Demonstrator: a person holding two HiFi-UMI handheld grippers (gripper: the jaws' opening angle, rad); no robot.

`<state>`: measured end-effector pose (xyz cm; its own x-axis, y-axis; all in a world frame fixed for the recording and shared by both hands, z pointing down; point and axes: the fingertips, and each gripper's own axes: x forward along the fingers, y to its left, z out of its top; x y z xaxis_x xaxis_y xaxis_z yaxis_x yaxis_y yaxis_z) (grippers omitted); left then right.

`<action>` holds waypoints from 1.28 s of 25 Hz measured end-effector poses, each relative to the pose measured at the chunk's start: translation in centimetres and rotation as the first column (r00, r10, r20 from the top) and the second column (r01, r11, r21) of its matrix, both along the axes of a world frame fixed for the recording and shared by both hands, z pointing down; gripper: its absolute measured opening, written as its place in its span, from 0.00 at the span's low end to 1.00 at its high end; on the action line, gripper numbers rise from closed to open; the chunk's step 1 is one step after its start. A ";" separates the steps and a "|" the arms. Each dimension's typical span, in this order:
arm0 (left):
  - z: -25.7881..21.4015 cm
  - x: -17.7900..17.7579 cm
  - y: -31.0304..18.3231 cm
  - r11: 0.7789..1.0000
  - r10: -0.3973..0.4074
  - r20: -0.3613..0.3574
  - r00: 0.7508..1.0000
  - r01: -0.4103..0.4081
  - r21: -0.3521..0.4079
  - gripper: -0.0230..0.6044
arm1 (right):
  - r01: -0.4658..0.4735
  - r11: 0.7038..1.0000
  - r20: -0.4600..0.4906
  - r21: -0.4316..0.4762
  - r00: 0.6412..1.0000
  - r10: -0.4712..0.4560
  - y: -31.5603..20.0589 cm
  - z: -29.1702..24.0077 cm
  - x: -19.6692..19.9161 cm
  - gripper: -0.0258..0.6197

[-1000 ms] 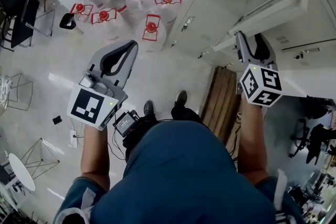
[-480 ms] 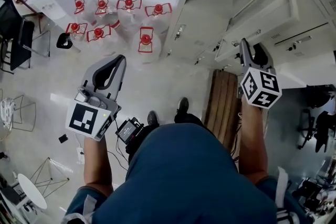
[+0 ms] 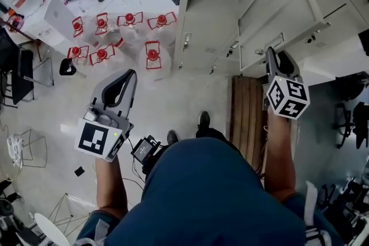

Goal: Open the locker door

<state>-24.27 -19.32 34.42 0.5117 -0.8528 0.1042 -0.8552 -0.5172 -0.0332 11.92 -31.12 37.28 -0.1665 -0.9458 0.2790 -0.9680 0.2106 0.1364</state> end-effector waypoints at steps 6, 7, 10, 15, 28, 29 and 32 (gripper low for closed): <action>0.0 0.9 -0.3 1.000 0.013 0.031 0.999 -0.013 -0.009 0.07 | -0.051 0.999 0.011 -0.008 0.999 0.052 0.1 0.0 3.2 0.23; -0.1 1.0 -0.2 1.000 0.016 0.026 1.000 -0.016 -0.006 0.07 | -0.056 0.998 0.013 -0.011 0.998 0.056 0.1 0.0 3.6 0.23; -0.3 1.3 0.0 1.000 0.020 0.035 0.999 -0.020 -0.003 0.07 | -0.076 0.997 0.021 -0.018 0.997 0.076 0.0 -0.1 5.0 0.23; -0.4 1.8 0.2 1.000 0.018 0.028 0.999 -0.017 -0.010 0.07 | -0.097 0.995 0.026 -0.020 0.995 0.097 -0.1 -0.1 6.7 0.22; -0.5 3.9 0.3 0.999 0.054 0.041 0.998 -0.054 -0.007 0.07 | -0.063 0.998 0.041 -0.010 0.997 0.064 1.5 -0.9 6.6 0.21; -0.5 4.1 0.3 0.998 0.058 0.038 0.998 -0.058 -0.008 0.07 | -0.064 0.998 0.043 -0.005 0.997 0.064 1.8 -1.1 6.7 0.21; -0.4 4.5 0.5 0.998 0.066 0.038 0.997 -0.066 -0.011 0.07 | -0.059 0.998 0.053 0.014 0.997 0.059 2.7 -1.9 6.8 0.20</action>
